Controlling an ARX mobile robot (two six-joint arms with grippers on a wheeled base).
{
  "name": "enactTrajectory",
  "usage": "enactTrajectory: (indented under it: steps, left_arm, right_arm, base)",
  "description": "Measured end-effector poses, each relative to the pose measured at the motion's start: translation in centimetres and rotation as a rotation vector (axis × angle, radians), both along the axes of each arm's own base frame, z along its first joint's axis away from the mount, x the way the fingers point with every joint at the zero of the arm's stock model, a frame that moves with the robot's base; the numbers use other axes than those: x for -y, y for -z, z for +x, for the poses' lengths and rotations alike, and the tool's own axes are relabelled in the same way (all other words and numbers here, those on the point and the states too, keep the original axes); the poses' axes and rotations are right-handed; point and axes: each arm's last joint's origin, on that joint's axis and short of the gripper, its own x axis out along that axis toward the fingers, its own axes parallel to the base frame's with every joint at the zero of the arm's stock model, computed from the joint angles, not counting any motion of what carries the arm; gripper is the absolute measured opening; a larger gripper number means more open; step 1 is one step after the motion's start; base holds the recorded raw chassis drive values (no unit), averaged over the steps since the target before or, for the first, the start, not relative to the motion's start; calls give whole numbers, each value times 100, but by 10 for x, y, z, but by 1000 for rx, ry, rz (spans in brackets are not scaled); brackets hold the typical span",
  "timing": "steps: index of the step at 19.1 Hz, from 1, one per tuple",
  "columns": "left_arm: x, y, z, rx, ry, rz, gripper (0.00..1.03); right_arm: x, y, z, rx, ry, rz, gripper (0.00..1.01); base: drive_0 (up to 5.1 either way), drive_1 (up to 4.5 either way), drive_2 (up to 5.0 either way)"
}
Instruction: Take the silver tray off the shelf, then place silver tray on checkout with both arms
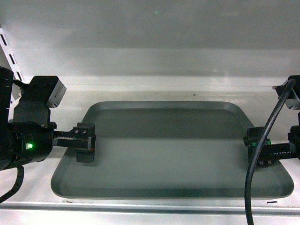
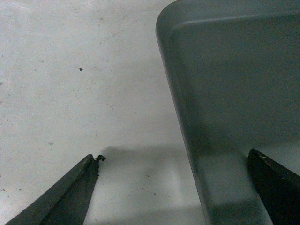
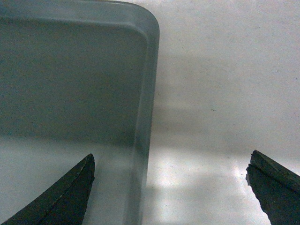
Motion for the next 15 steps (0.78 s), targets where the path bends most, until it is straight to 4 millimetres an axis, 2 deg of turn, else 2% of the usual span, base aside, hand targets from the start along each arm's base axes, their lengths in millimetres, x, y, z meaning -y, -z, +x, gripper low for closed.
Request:
enactTrajectory:
  steps: [2, 5, 6, 8, 9, 10, 15]
  left_arm:
    - [1, -1, 1, -10, 5, -1, 80]
    - [7, -1, 2, -25, 24, -4, 46]
    - [8, -2, 2, -25, 27, -5, 35]
    - [8, -2, 2, -24, 24, -2, 20]
    - [8, -2, 2, -24, 17, -7, 8]
    - [8, -3, 2, -26, -4, -32, 4]
    - [9, -3, 1, -23, -28, -60, 3]
  right_arm:
    - [0, 1, 0, -19, 7, 7, 98]
    - [-1, 1, 1, -26, 7, 12, 98]
    - [-1, 1, 1, -27, 4, 17, 95]
    - [-1, 1, 1, -27, 5, 17, 81]
    - [-2, 2, 1, -28, 4, 15, 68]
    - [-3, 2, 1, -27, 5, 14, 59]
    - [-11, 2, 0, -18, -11, 7, 11]
  base:
    - [0, 0, 0]
    - [0, 0, 0]
    - [0, 0, 0]
    - [0, 0, 0]
    - [0, 0, 0]
    - [0, 0, 0]
    - [0, 0, 0]
